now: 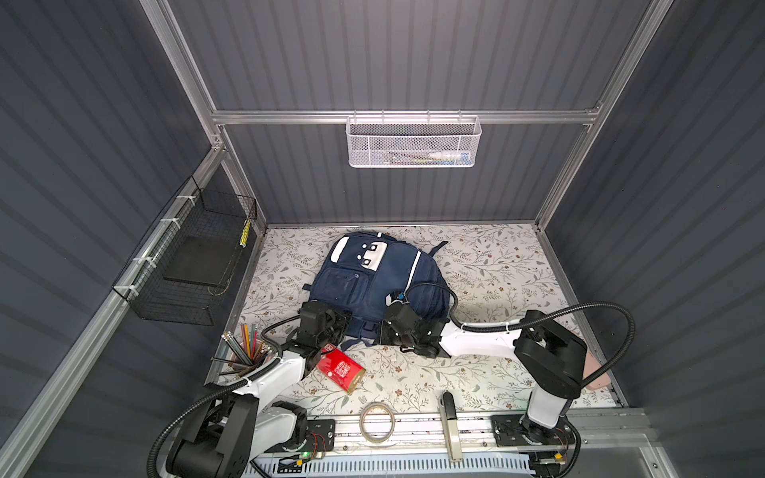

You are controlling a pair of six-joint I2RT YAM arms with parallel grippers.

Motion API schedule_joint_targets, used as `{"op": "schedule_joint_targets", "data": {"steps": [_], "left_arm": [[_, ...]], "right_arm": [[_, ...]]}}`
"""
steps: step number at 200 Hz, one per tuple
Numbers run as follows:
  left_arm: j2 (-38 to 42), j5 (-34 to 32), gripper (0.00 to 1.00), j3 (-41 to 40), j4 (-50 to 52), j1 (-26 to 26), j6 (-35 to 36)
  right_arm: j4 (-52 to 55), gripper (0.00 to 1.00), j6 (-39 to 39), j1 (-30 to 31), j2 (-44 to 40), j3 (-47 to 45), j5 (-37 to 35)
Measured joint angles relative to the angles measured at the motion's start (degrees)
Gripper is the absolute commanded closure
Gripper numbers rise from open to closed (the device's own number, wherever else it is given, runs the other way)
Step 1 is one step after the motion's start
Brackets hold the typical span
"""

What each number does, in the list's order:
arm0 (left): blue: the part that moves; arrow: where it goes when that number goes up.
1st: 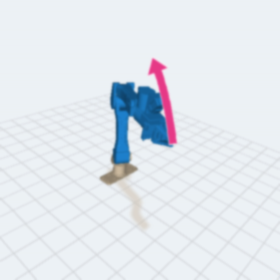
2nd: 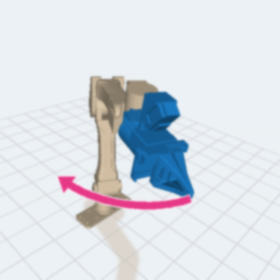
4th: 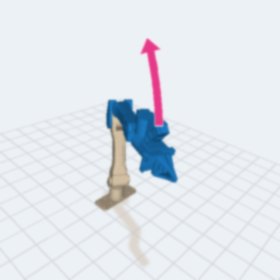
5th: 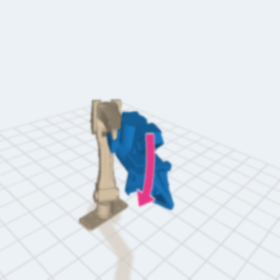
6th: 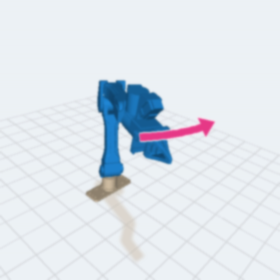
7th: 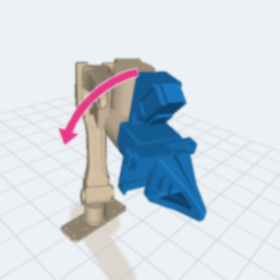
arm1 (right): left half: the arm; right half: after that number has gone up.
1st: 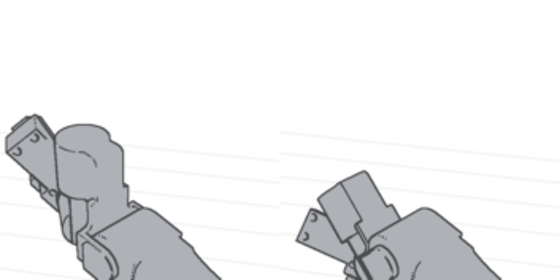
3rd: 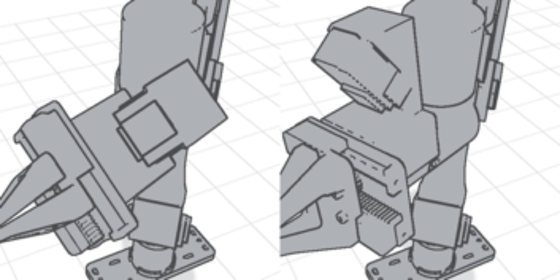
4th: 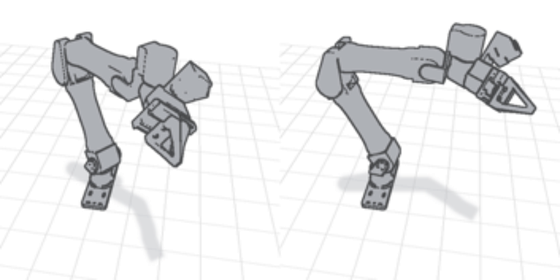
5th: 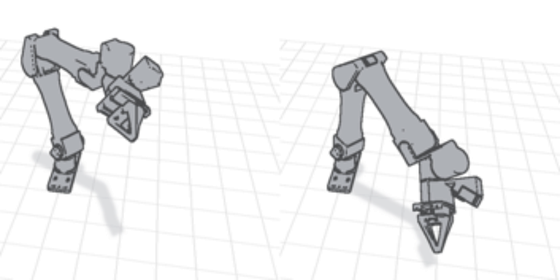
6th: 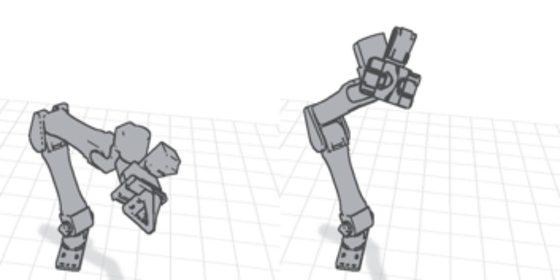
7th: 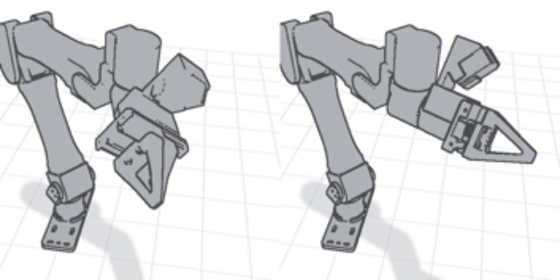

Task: Pack books, pencil case, and school supplies into a backpack
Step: Zip the student bag at the center of the table.

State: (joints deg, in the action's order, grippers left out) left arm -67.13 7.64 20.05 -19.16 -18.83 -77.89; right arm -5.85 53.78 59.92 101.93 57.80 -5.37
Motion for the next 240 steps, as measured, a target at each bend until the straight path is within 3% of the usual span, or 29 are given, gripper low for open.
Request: {"op": "schedule_joint_targets", "data": {"steps": [117,186,240], "left_arm": [[0.61,2.05,1.00,0.90,2.51,1.79,2.05],[0.46,3.39,1.00,1.46,3.08,2.05,2.51],[-0.44,5.68,1.00,2.49,3.39,1.99,3.19]], "right_arm": [[14.82,1.00,-8.20,-4.24,-12.87,-5.01,0.74],[16.39,1.00,-16.13,-15.54,-22.32,-11.15,8.59],[18.23,1.00,-24.39,-24.17,-23.32,-11.28,14.25]]}}
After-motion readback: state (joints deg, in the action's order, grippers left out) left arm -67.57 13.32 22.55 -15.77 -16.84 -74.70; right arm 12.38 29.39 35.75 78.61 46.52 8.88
